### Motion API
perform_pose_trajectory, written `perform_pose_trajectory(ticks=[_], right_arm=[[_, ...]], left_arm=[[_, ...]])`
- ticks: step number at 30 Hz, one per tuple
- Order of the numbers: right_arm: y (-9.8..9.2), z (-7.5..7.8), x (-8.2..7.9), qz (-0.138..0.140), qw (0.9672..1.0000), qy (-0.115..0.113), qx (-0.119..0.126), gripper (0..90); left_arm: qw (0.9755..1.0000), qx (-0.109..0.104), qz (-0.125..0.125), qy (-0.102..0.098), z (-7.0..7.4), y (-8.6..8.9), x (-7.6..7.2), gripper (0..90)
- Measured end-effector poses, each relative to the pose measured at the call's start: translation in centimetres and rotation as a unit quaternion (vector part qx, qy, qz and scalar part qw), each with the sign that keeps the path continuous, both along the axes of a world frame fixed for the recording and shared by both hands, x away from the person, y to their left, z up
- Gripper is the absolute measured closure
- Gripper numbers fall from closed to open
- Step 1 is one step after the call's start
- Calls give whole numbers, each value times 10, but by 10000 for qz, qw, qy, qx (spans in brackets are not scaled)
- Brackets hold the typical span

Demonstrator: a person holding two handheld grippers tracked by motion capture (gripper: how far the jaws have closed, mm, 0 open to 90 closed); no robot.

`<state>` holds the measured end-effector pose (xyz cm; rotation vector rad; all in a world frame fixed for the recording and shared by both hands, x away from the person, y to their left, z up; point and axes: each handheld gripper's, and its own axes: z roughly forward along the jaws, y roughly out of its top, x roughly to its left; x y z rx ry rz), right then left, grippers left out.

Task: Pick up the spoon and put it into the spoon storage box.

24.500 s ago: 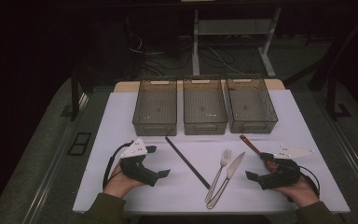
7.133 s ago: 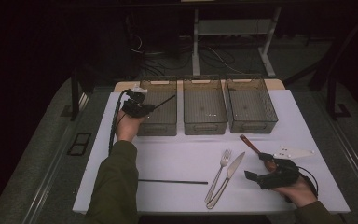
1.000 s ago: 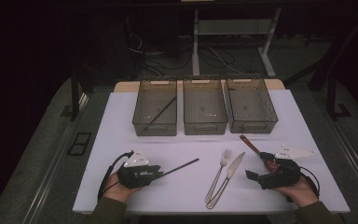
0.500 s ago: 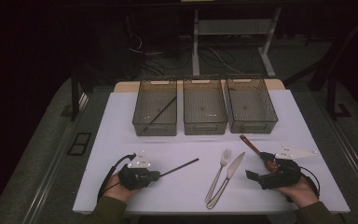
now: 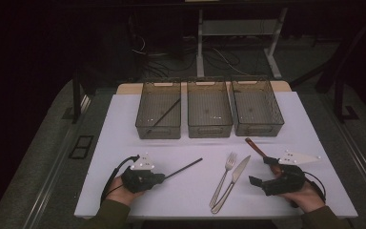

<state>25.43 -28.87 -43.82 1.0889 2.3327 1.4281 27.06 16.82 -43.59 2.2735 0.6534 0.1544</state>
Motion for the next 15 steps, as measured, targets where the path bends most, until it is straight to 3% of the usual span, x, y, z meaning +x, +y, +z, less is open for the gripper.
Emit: perform_pose_trajectory(ticks=[3, 8, 15], right_arm=[[1, -4, 2, 20, 9999, 47, -133, 24], [-1, -7, 4, 8, 9996, 86, -281, 24], [-9, -7, 7, -8, 9994, 144, -322, 24]], left_arm=[[9998, -195, 96, 6, 3, 0, -1, 861], [9995, -315, 67, -30, 9, 0, -2, 862], [9986, -503, 44, -126, 17, -1, -4, 862]])
